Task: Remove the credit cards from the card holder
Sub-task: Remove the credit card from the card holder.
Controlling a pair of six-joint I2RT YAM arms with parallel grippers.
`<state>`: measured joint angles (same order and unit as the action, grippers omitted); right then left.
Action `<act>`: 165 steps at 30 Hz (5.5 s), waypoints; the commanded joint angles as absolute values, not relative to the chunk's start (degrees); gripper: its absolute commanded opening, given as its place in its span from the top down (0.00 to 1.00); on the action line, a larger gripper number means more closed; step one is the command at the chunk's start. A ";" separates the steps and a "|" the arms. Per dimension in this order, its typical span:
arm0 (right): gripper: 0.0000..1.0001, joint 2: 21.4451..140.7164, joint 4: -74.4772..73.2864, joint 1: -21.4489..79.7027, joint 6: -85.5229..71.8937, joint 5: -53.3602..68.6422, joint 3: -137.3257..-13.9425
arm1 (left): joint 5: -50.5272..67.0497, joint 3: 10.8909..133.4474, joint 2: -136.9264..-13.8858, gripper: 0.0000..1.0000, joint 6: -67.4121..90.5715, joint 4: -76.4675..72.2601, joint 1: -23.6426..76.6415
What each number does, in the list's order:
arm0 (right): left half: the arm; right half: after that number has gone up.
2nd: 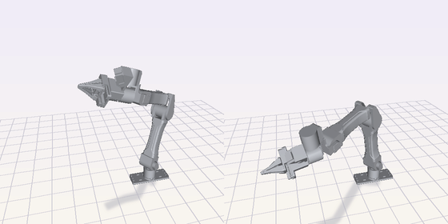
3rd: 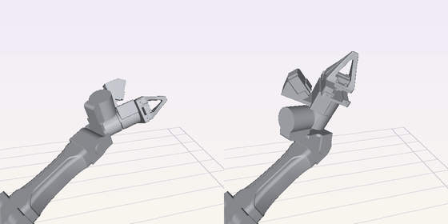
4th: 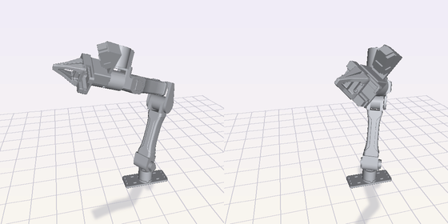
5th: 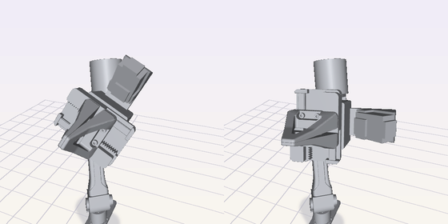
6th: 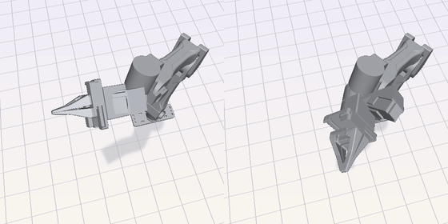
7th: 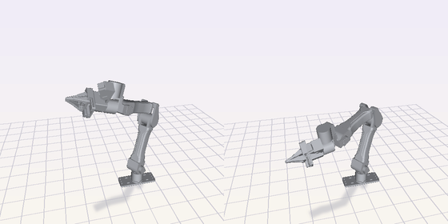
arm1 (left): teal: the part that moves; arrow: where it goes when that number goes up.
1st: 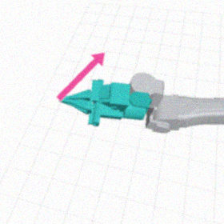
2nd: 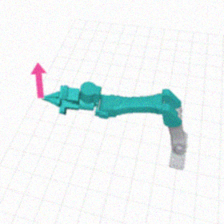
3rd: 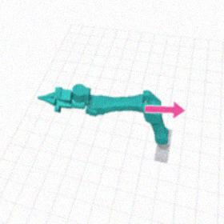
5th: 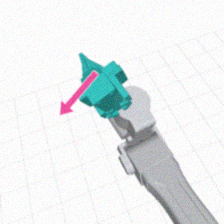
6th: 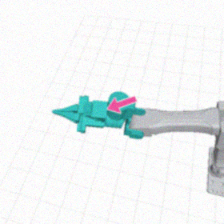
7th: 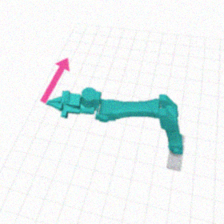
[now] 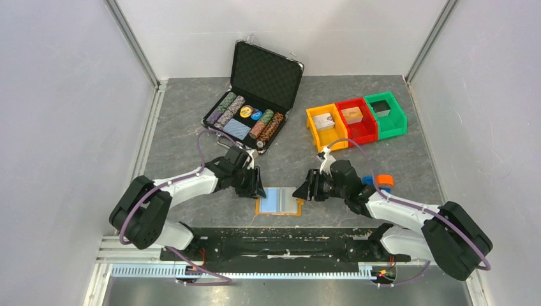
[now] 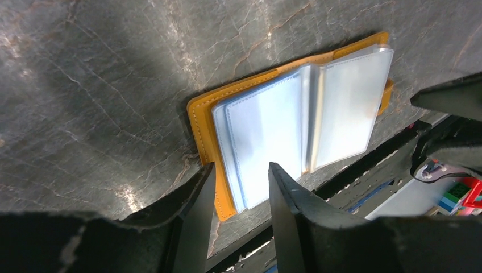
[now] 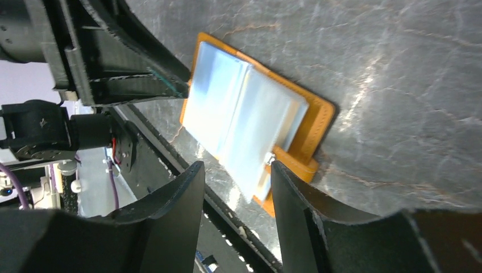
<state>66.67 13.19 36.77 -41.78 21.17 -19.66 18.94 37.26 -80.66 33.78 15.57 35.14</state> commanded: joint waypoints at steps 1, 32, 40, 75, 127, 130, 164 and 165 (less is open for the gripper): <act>0.51 65.12 16.22 39.98 -45.42 17.13 -19.44 | 21.91 35.26 -81.56 0.55 36.70 10.87 35.42; 0.59 68.04 6.14 45.08 -43.95 7.23 -23.91 | 25.03 31.11 -80.87 0.62 40.01 5.71 36.39; 0.58 71.99 6.50 45.75 -43.08 7.77 -25.33 | 25.22 31.01 -81.03 0.62 40.07 5.53 36.42; 0.52 76.71 15.97 50.74 -40.76 16.79 -32.53 | 20.97 34.04 -70.21 0.43 44.25 12.39 36.56; 0.62 68.85 -7.39 48.54 -36.07 -1.09 -29.42 | 24.96 27.73 -80.96 0.68 43.51 -1.58 36.83; 0.65 69.60 -7.28 48.58 -36.11 -1.05 -29.11 | 25.01 27.69 -80.83 0.68 43.51 -1.58 36.87; 1.00 66.95 9.73 50.58 -36.68 9.09 -26.02 | 25.60 26.32 -79.80 0.67 44.02 -2.64 36.83; 1.00 67.17 10.15 50.64 -36.78 9.37 -26.08 | 25.66 26.26 -79.74 0.67 44.12 -2.64 36.87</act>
<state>67.51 1.32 50.04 -36.01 4.47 -26.79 26.50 27.14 -80.42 44.29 -1.96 36.51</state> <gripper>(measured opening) 0.005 0.327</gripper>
